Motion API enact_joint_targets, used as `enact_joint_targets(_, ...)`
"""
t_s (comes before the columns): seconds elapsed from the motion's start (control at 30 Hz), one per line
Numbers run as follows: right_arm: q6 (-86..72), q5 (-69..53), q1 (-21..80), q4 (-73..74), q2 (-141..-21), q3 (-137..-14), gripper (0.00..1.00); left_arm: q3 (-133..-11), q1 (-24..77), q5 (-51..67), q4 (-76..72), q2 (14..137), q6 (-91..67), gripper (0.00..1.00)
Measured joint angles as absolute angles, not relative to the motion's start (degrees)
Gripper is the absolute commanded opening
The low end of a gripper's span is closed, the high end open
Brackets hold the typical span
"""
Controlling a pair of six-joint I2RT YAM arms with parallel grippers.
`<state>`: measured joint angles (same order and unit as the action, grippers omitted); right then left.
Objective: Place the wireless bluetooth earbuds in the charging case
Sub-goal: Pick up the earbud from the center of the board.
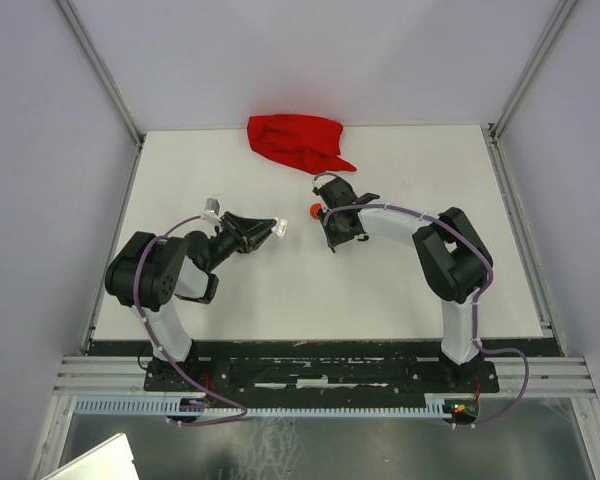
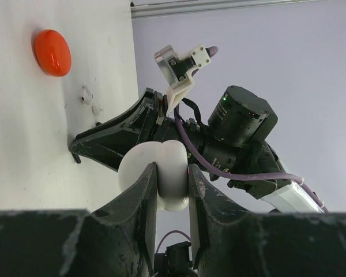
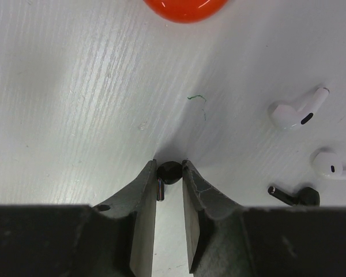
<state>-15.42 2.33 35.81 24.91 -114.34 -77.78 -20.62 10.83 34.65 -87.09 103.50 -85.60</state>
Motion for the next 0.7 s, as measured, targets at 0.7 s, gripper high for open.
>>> enact_joint_targets(0.7,-15.2,1.8,35.8,19.6,-110.4,-72.2,0.11,-20.6,10.8,34.7,-87.1,103.5,-85.6,0.03)
